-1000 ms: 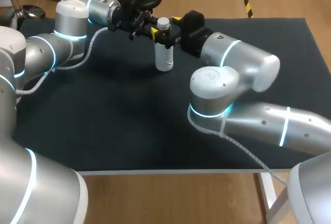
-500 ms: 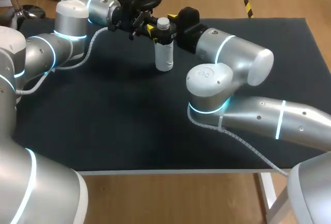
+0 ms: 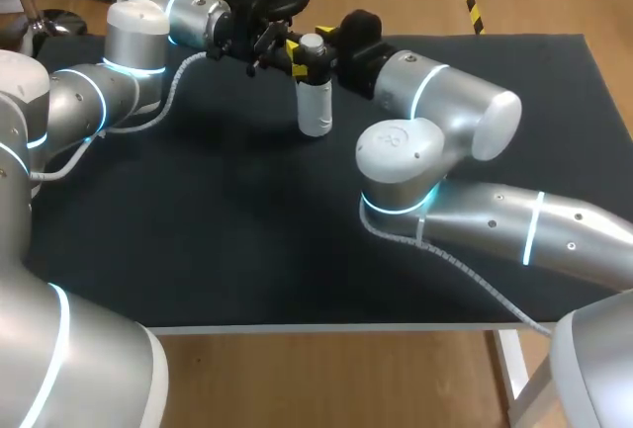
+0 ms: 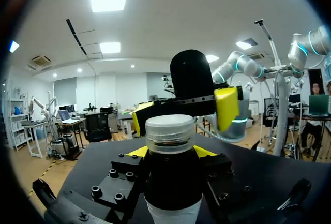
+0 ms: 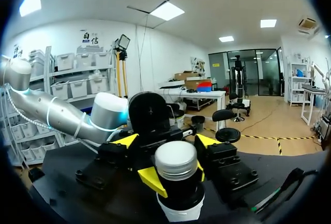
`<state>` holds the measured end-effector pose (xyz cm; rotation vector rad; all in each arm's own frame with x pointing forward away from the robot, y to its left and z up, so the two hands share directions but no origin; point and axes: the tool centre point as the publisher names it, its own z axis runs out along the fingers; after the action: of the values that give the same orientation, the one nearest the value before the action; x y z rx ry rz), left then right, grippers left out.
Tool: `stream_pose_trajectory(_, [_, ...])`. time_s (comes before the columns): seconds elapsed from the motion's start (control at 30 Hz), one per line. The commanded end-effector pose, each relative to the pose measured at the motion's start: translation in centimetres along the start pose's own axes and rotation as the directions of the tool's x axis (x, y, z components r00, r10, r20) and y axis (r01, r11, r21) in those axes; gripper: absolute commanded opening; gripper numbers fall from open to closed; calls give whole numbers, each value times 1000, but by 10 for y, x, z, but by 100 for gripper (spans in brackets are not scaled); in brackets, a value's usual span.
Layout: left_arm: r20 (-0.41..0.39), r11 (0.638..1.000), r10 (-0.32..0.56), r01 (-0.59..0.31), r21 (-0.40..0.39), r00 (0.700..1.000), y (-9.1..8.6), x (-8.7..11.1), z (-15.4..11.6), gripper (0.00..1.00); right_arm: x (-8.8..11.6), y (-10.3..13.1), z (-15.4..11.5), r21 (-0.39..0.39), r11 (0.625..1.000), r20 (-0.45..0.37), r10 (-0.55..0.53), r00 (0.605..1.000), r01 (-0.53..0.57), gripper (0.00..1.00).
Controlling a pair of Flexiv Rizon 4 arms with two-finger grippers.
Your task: Unscrew the bottle cap
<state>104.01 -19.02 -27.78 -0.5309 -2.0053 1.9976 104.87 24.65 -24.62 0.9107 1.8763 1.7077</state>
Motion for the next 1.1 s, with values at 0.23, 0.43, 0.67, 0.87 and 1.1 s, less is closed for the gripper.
stream_pose_trajectory(0.23, [-117, 1000, 1, -1, 6, 993, 3, -8, -3, 0, -5, -7, 3, -9, 1000, -17, 9, 1000, -10, 0])
stream_pose_trajectory(0.43, [-117, 1000, 1, -1, 6, 993, 3, -8, -3, 0, -10, -8, 6, -26, 1000, -114, -1, 994, -2, 0])
stream_pose_trajectory(0.67, [-117, 1000, 1, -1, 6, 993, 3, -8, -3, 0, -13, -5, 7, -53, 998, -301, -45, 953, 30, 0])
stream_pose_trajectory(0.87, [-117, 1000, 1, -1, 6, 993, 3, -8, -3, 0, -16, -3, 6, -58, 997, -436, -69, 897, 49, 0])
stream_pose_trajectory(1.1, [-117, 1000, 1, -1, 6, 993, 3, -8, -3, 0, -21, -2, 4, -17, 995, -646, -86, 759, 98, 0])
